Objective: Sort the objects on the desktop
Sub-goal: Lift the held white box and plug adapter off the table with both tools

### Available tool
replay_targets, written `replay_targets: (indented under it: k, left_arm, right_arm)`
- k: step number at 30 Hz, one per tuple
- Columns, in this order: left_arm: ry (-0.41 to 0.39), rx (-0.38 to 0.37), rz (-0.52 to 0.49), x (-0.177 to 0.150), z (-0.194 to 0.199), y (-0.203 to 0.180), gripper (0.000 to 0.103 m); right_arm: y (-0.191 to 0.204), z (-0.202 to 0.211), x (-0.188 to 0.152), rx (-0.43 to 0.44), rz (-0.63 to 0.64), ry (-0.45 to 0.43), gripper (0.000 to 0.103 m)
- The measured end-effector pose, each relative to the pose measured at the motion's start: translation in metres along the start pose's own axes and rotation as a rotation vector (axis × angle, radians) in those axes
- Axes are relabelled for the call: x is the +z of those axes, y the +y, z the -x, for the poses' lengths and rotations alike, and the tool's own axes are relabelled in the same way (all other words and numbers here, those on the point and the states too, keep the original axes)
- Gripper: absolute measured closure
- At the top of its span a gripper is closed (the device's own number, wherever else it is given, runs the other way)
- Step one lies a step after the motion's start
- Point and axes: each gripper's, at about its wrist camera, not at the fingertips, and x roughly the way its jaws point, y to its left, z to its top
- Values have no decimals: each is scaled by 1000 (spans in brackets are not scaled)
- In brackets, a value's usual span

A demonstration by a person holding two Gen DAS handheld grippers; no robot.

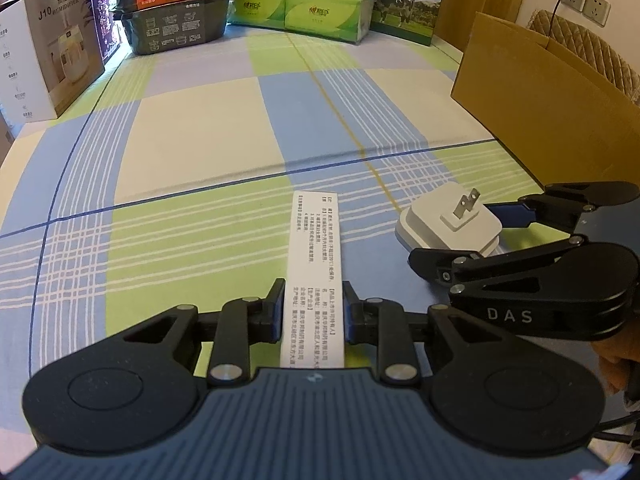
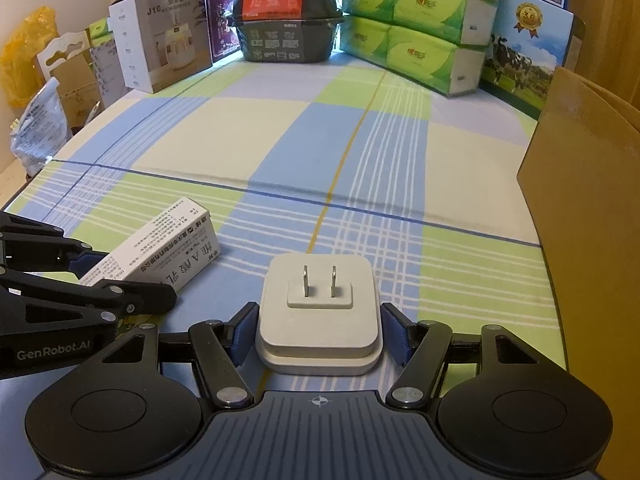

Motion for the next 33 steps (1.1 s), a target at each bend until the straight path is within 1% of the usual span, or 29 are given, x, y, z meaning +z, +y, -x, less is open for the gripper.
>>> replay_targets:
  k: [7,19,27,31,33]
  left_arm:
    - [0,-9,28,0,2,3,82]
    - [-17,1,47,0,10,2,82]
    - [-46,2,53,-1,26,0,82]
    - [-62,9,54,-5,37,-5,82]
    - [-68,11,73,-10,42,-9,82]
  right_arm:
    - [-3,4,1,-18,-15,-16,41]
    - [-4,11,3,-10,-35,-40,41]
    - [-7,29,-1,-14,-35,-60,41]
    - [-11,46,-5,-28,-44,-85,41]
    - [-14,57,-11,-31,-65,-93,41]
